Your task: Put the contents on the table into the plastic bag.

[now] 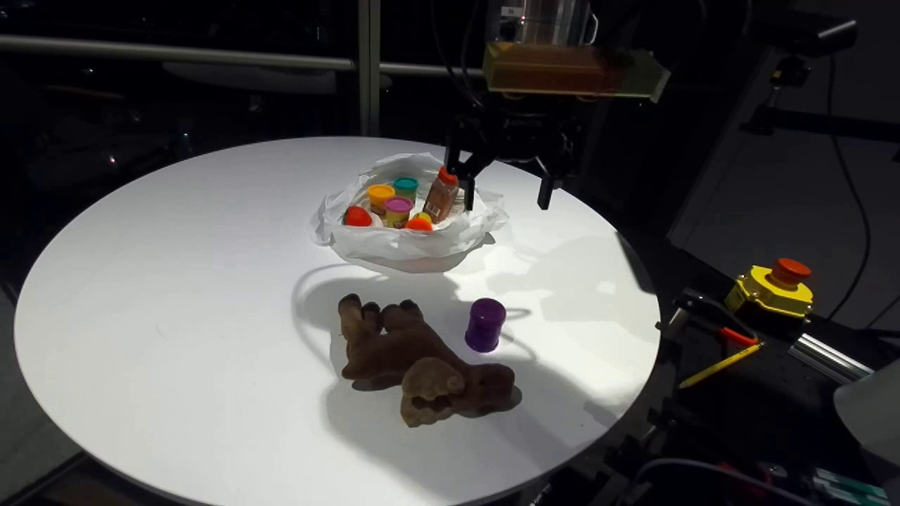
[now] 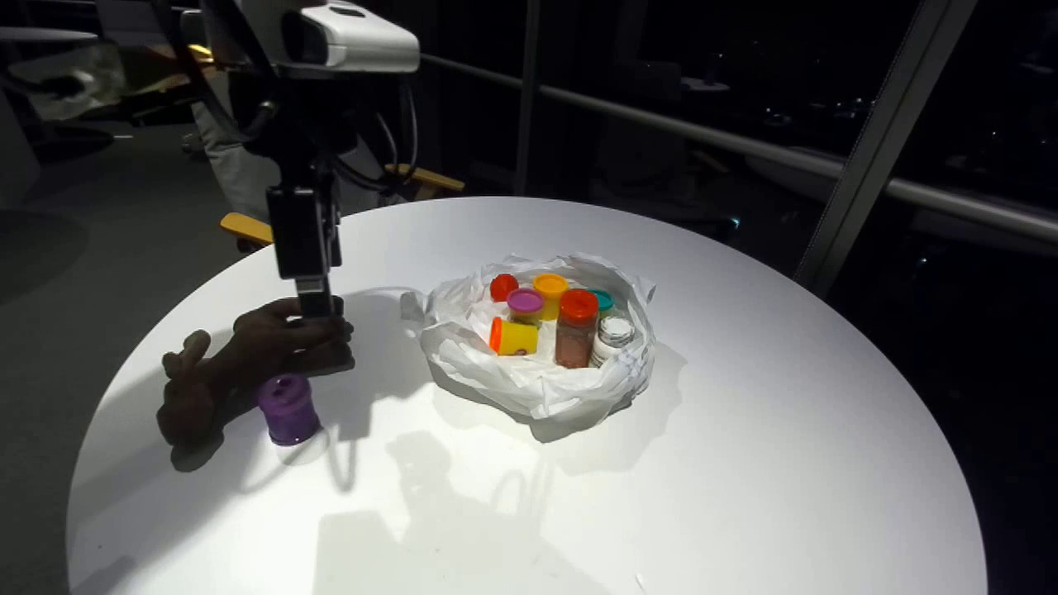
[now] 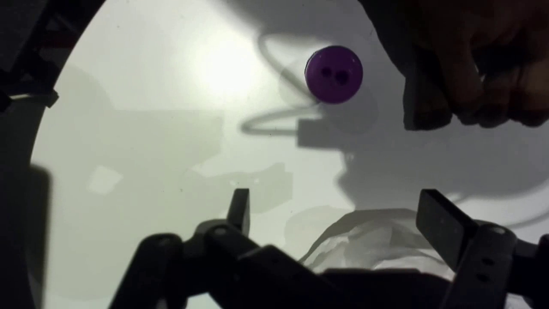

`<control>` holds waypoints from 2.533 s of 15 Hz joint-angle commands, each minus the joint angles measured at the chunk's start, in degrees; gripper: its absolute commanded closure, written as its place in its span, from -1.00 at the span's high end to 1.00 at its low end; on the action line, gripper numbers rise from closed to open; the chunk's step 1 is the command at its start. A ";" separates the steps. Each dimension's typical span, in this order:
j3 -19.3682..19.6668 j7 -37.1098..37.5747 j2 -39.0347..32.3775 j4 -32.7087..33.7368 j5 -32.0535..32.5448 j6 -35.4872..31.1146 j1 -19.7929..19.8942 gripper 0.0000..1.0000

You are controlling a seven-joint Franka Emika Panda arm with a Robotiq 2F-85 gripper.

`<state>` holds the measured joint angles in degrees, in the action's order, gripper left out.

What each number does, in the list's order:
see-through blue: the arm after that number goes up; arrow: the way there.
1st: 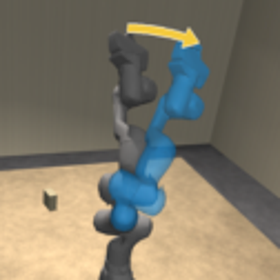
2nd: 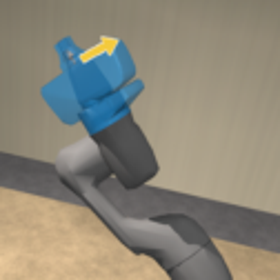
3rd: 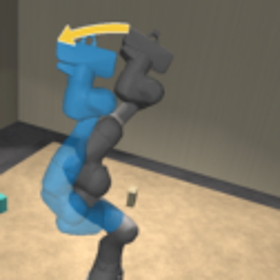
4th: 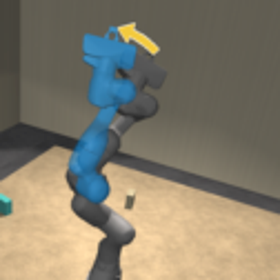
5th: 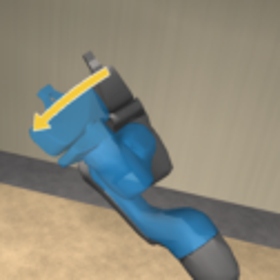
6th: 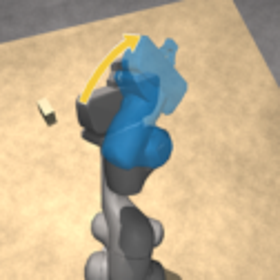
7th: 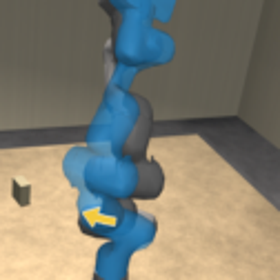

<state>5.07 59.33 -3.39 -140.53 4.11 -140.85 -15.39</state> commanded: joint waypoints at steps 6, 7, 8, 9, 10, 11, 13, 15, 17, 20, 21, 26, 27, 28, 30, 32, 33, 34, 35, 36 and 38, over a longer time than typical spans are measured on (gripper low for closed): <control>-7.50 -3.78 -7.70 -3.56 -1.17 -13.34 3.49 1.00; -7.65 -4.61 -8.53 -3.86 -1.78 -14.66 3.61 1.00; -7.89 -5.61 -9.39 -3.96 -2.80 -15.60 3.76 1.00; -8.12 -6.71 -10.11 -4.17 -3.68 -16.19 3.84 1.00; -8.44 -8.22 -10.82 -4.18 -4.90 -16.49 3.99 1.00; -8.76 -9.65 -11.27 -4.26 -6.00 -16.34 4.07 1.00; -9.09 -11.90 -12.00 -4.50 -7.76 -16.91 4.04 1.00; -8.81 -12.89 -13.09 -4.51 -8.39 -18.70 3.65 1.00; -8.70 -14.21 -14.47 -4.56 -9.08 -21.58 3.63 1.00; -9.25 -16.66 -16.59 -3.68 -11.30 -22.64 4.23 0.47; -9.26 -17.45 -16.95 -3.61 -11.92 -22.26 4.22 0.31; -9.37 -21.50 -15.71 -4.81 -14.13 -20.74 4.31 -0.47; -9.11 -21.76 -14.95 -5.07 -14.35 -20.60 4.09 -0.50; -8.72 -21.77 -14.21 -5.18 -14.27 -20.17 3.78 -0.50; -6.42 -18.87 -11.91 -4.89 -12.74 -19.87 1.95 -0.50; -2.23 -13.34 -9.24 -3.25 -9.24 -19.37 -0.53 -0.50; 0.27 -10.02 -8.56 -2.05 -6.13 -19.71 -1.75 -0.50; 3.52 -5.57 -8.79 -0.37 -0.93 -20.69 -3.28 -0.50; 5.61 -1.72 -9.38 1.82 3.57 -20.88 -3.72 -0.50; 7.20 2.26 -10.44 4.24 7.55 -21.35 -3.82 -0.50; 10.08 10.14 -13.67 9.29 14.37 -22.63 -3.86 -0.50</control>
<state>10.95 59.29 -13.19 -137.75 10.36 -161.79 -17.82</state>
